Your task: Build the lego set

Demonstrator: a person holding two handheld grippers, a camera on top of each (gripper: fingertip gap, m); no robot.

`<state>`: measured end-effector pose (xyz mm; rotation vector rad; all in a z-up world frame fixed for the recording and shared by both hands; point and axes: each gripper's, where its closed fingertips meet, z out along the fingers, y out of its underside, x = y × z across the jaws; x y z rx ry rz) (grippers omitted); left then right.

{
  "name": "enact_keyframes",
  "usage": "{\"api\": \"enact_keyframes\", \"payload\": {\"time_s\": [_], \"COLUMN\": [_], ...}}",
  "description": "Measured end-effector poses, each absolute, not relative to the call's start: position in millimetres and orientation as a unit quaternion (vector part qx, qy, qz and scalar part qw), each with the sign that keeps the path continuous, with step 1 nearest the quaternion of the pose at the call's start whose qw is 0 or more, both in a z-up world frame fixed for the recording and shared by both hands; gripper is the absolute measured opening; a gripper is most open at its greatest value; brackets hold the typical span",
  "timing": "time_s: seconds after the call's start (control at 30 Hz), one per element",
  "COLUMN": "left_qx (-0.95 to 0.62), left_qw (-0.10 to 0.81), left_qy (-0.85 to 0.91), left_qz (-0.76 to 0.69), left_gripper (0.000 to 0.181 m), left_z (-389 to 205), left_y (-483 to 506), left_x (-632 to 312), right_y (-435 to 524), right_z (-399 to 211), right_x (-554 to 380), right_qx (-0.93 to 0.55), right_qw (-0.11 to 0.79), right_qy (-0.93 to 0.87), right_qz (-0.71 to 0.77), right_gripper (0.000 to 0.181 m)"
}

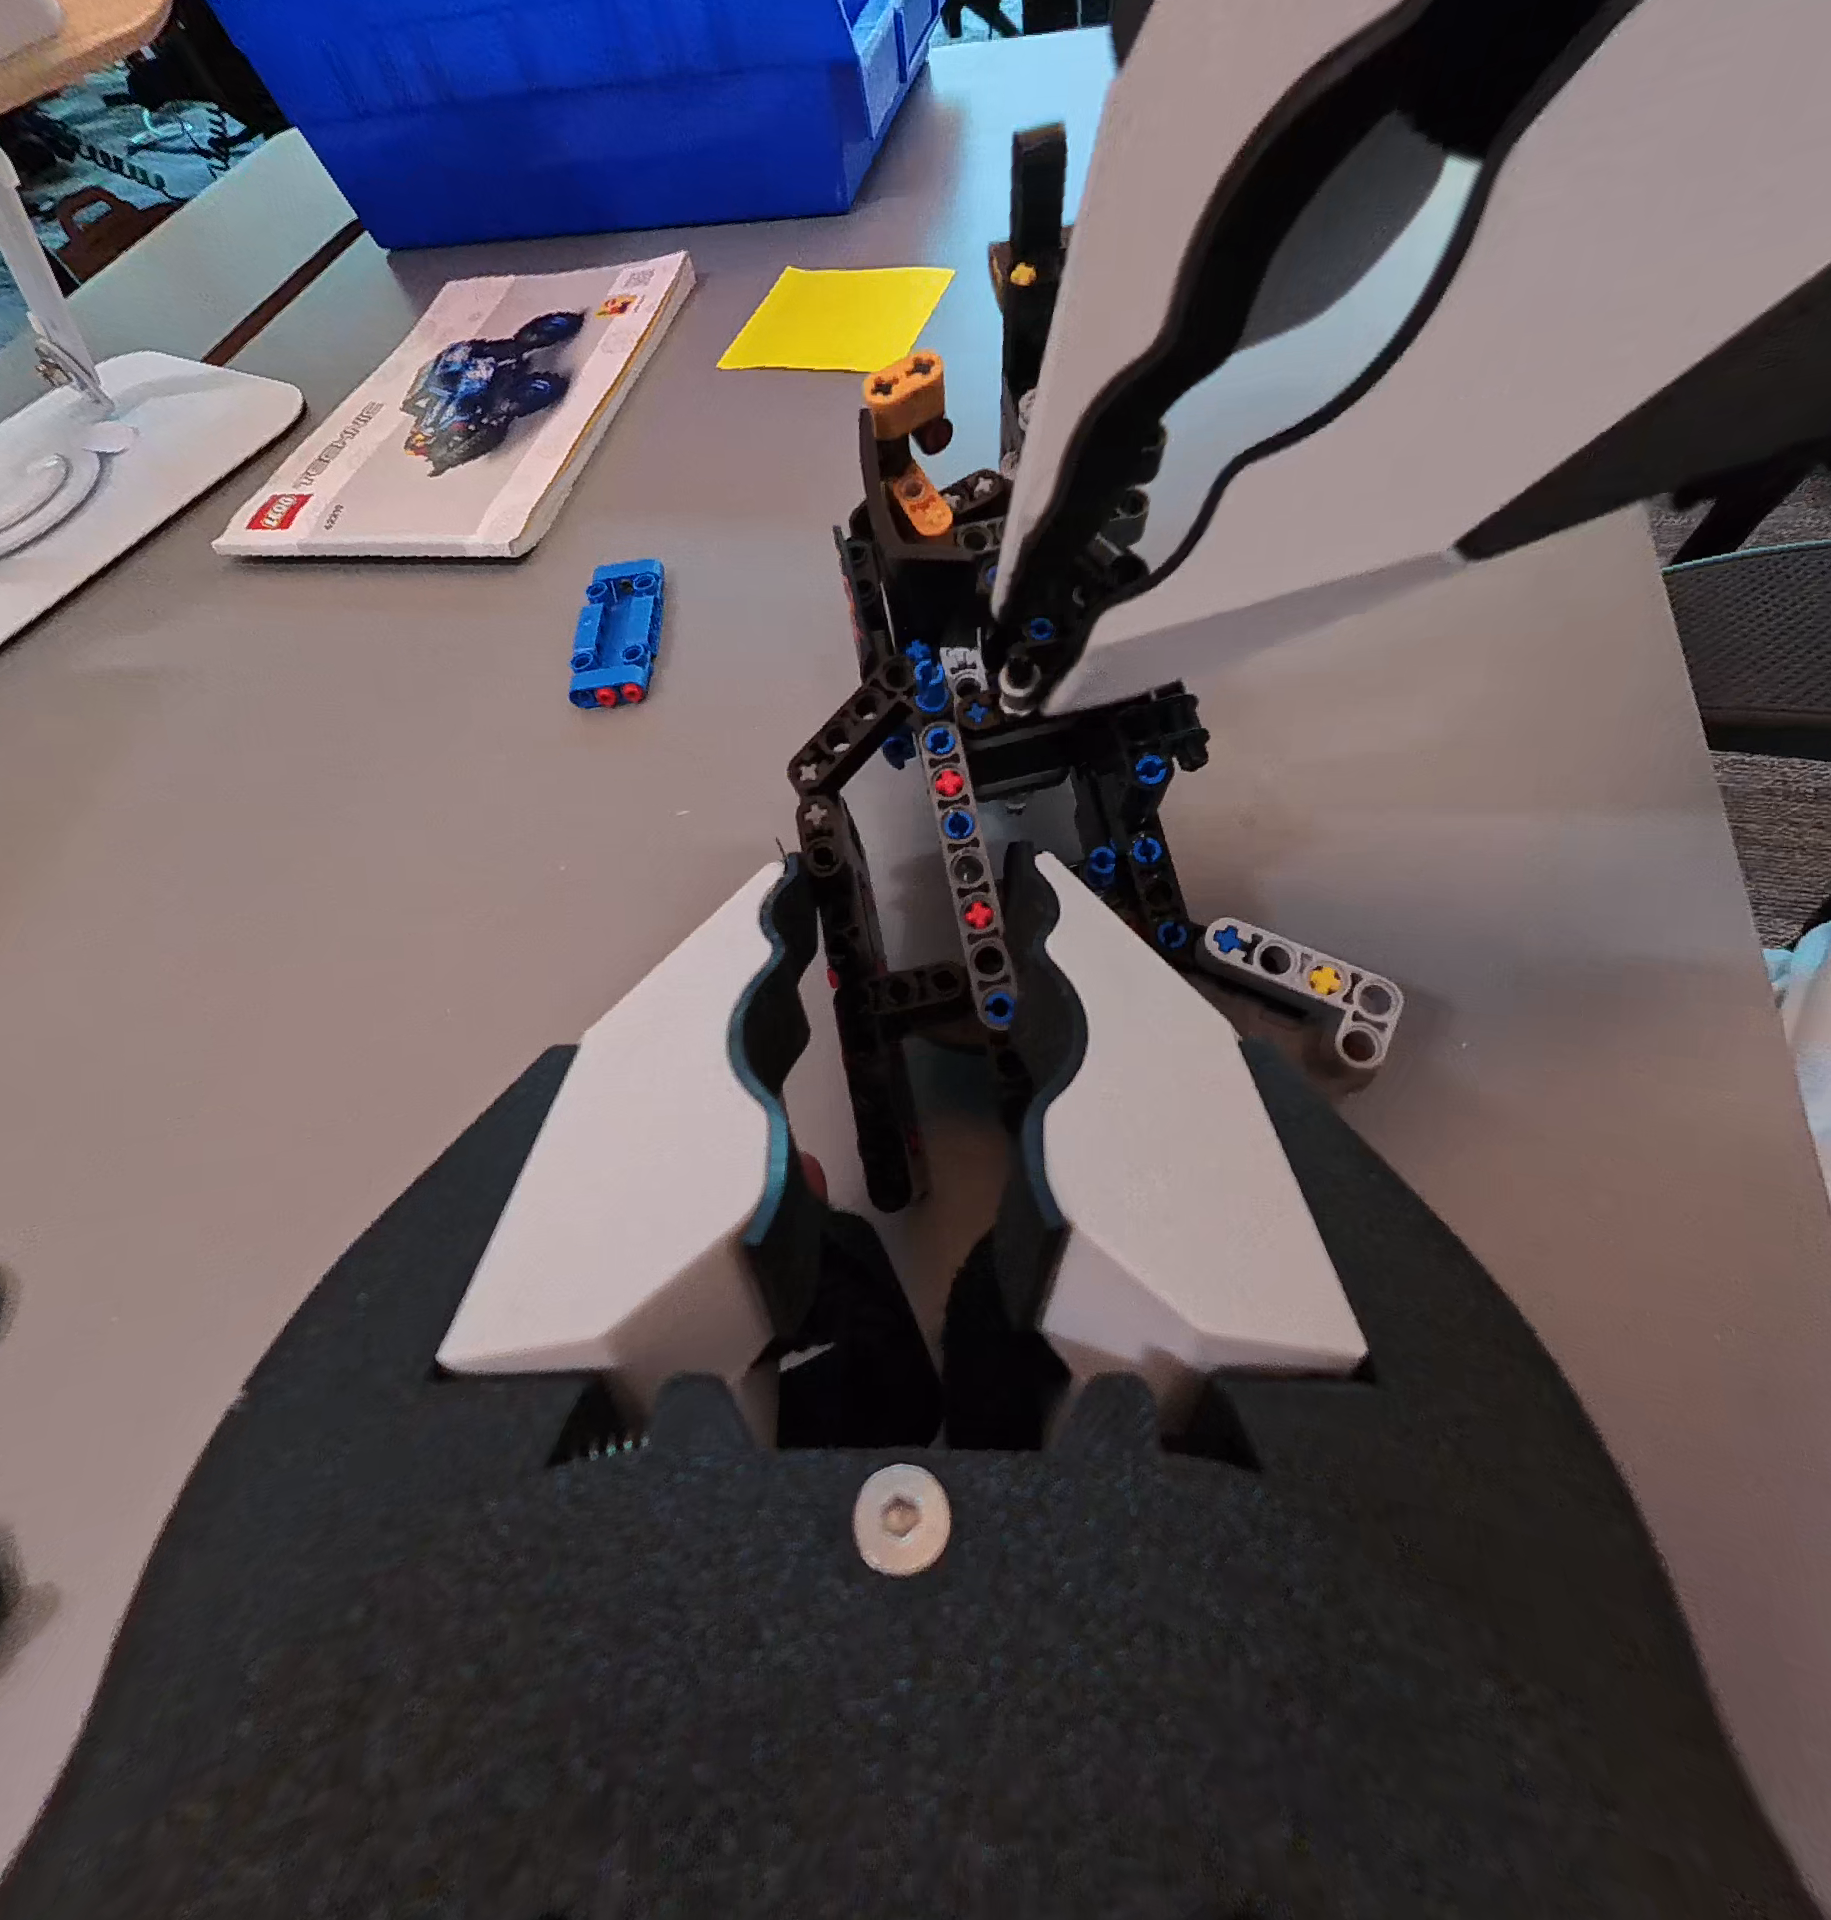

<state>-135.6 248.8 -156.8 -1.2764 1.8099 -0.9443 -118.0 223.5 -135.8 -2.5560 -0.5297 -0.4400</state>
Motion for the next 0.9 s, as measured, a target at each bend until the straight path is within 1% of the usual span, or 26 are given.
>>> {"api": "enact_keyframes", "payload": {"time_s": [0.1, 0.2, 0.27, 0.47, 0.53, 0.8, 0.83, 0.9], "left_qx": [-0.487, -0.484, -0.482, -0.492, -0.492, -0.489, -0.489, -0.49], "left_qw": [0.36, 0.361, 0.364, 0.362, 0.364, 0.366, 0.365, 0.364], "left_qy": [0.707, 0.709, 0.711, 0.706, 0.706, 0.707, 0.707, 0.707], "left_qz": [-0.365, -0.364, -0.361, -0.359, -0.357, -0.356, -0.356, -0.357], "left_gripper": [0.036, 0.037, 0.037, 0.036, 0.036, 0.035, 0.035, 0.035], "left_z": [-156.8, -157.0, -157.2, -158.0, -158.0, -158.0, -158.1, -158.1], "left_y": [246.0, 244.7, 244.6, 247.6, 247.9, 247.1, 247.2, 247.2], "left_x": [-135.9, -135.9, -136.4, -135.2, -135.0, -134.8, -134.8, -134.7], "right_y": [224.0, 222.1, 222.9, 228.2, 229.1, 229.2, 231.1, 234.3], "right_z": [-143.2, -146.0, -144.1, -139.3, -138.6, -133.6, -128.2, -106.4], "right_x": [-117.1, -114.9, -116.6, -119.4, -119.4, -118.9, -119.0, -116.7], "right_qx": [-0.941, -0.947, -0.953, -0.957, -0.954, -0.933, -0.926, -0.908], "right_qw": [0.215, 0.186, 0.186, 0.248, 0.264, 0.305, 0.321, 0.361], "right_qy": [-0.199, -0.204, -0.194, -0.143, -0.138, -0.168, -0.172, -0.17], "right_qz": [-0.168, -0.165, -0.14, -0.043, -0.034, -0.089, -0.101, -0.125], "right_gripper": [0.007, 0.007, 0.006, 0.005, 0.005, 0.005, 0.001, 0.002]}}
